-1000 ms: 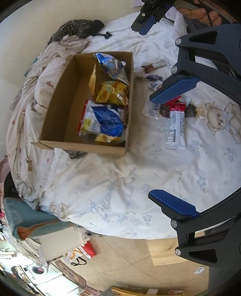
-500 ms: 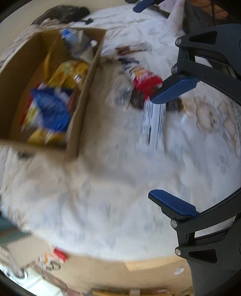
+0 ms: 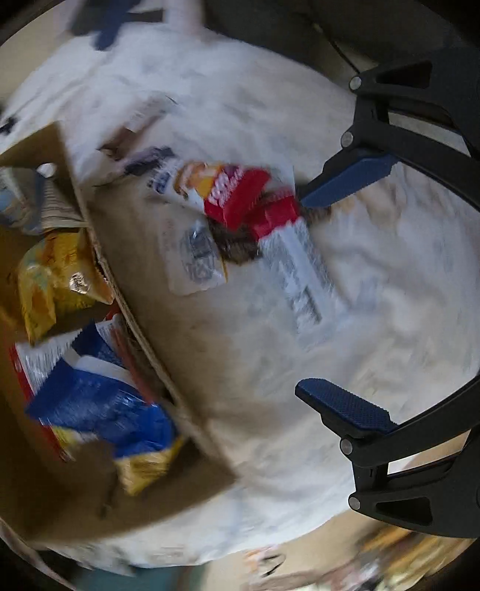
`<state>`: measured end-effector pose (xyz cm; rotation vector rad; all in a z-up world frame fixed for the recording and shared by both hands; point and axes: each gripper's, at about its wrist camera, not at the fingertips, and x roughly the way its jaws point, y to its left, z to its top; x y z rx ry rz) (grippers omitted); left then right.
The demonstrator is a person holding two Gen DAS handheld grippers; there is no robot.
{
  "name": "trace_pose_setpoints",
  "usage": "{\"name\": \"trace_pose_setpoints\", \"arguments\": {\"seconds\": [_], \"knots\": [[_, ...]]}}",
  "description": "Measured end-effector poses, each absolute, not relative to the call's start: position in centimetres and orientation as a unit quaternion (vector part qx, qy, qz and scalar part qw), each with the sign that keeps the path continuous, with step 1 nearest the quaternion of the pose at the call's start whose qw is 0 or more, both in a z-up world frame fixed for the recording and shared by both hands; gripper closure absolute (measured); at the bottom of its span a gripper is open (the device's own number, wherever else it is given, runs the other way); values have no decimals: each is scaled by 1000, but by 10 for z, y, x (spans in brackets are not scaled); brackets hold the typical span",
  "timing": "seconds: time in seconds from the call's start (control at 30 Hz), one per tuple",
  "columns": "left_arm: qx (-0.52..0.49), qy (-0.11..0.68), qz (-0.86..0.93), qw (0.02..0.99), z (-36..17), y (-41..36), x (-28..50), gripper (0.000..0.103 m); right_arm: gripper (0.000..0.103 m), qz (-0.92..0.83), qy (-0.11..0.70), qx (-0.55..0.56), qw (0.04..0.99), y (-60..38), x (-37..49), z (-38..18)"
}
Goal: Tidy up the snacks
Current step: 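Grasp the red-and-white bar with the left gripper while the right gripper grasps a white wrapped bar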
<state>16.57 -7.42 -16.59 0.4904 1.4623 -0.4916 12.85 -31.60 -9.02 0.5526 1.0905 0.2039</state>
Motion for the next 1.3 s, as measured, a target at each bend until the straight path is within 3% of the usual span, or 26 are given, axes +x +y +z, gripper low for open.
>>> {"name": "trace_pose_setpoints", "arguments": {"seconds": [0.3,0.37,0.47,0.73,1.03,1.3], "knots": [[316,648,-299,626,-201,-110,167,30,41,84,520,257,810,-319,130,-96],[290,659,-302,625,-203,-109,173,54,41,82,521,257,810,-319,131,-97],[269,667,-314,619,-199,-110,175,71,41,82,523,254,810,-318,132,-98],[265,663,-272,645,-172,-110,165,75,41,82,521,262,808,-319,134,-97],[42,671,-161,722,-107,-58,161,75,41,93,572,323,748,-317,136,-131],[-46,659,-85,746,-129,-5,117,75,41,70,610,416,670,-277,147,-174]]}}
